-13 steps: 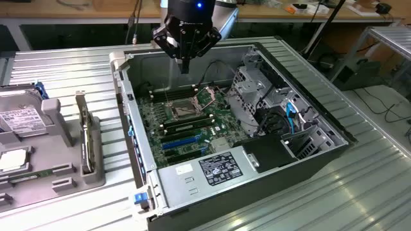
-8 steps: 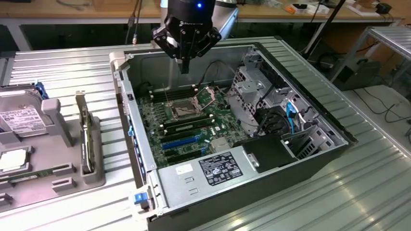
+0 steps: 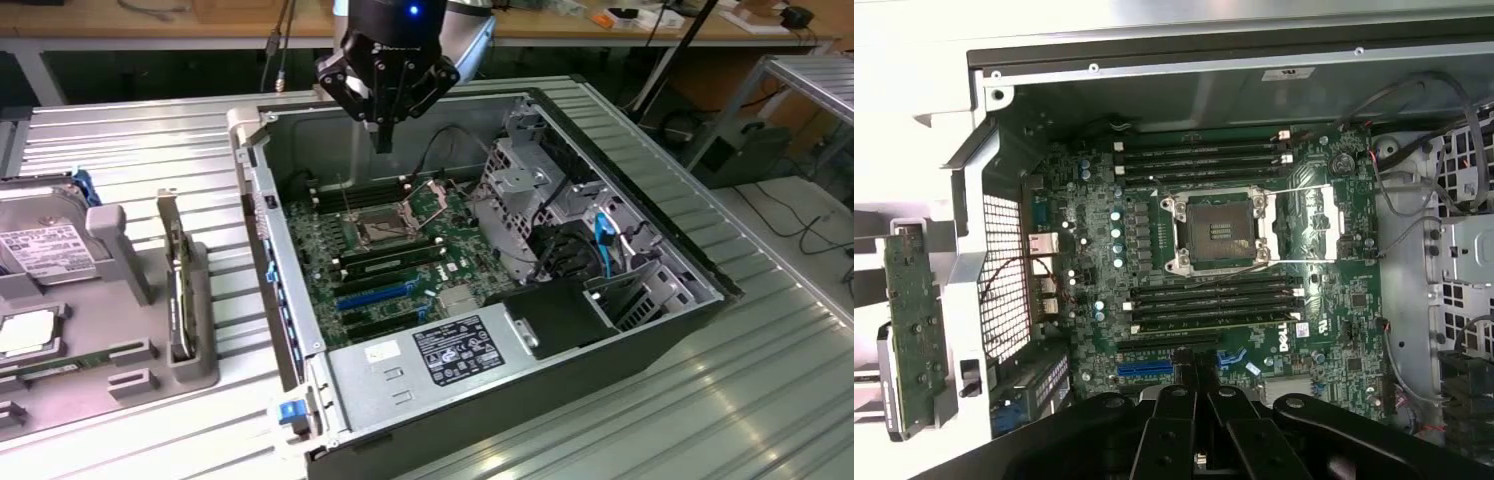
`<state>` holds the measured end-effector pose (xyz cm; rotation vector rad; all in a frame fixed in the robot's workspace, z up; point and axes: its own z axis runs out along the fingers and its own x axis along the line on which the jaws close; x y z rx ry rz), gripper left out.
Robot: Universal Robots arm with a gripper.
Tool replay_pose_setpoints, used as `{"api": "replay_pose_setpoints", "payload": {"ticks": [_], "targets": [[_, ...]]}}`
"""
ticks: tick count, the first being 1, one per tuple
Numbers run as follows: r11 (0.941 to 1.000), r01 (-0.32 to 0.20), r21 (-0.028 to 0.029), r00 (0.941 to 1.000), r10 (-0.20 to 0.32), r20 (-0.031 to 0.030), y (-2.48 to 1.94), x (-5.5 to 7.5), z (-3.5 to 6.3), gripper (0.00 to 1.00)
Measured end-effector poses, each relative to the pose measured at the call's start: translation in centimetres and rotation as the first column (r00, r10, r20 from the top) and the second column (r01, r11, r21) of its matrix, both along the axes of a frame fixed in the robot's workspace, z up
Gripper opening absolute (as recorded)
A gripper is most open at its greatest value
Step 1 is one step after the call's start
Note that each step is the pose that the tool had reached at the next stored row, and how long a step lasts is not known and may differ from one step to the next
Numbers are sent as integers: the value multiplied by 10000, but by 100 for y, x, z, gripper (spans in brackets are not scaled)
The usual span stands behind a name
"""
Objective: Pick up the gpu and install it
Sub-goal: 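Reach for the gpu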
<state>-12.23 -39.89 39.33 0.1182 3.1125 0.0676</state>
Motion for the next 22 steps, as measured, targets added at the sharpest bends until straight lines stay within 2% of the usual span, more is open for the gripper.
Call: {"api": "replay_pose_setpoints", "payload": {"ticks": [7,22], "targets": [[10000,1,0,10000,-1,0,-1,-23,0,10],[10000,0,0,10000,0,1,-1,-195,0,10]]}}
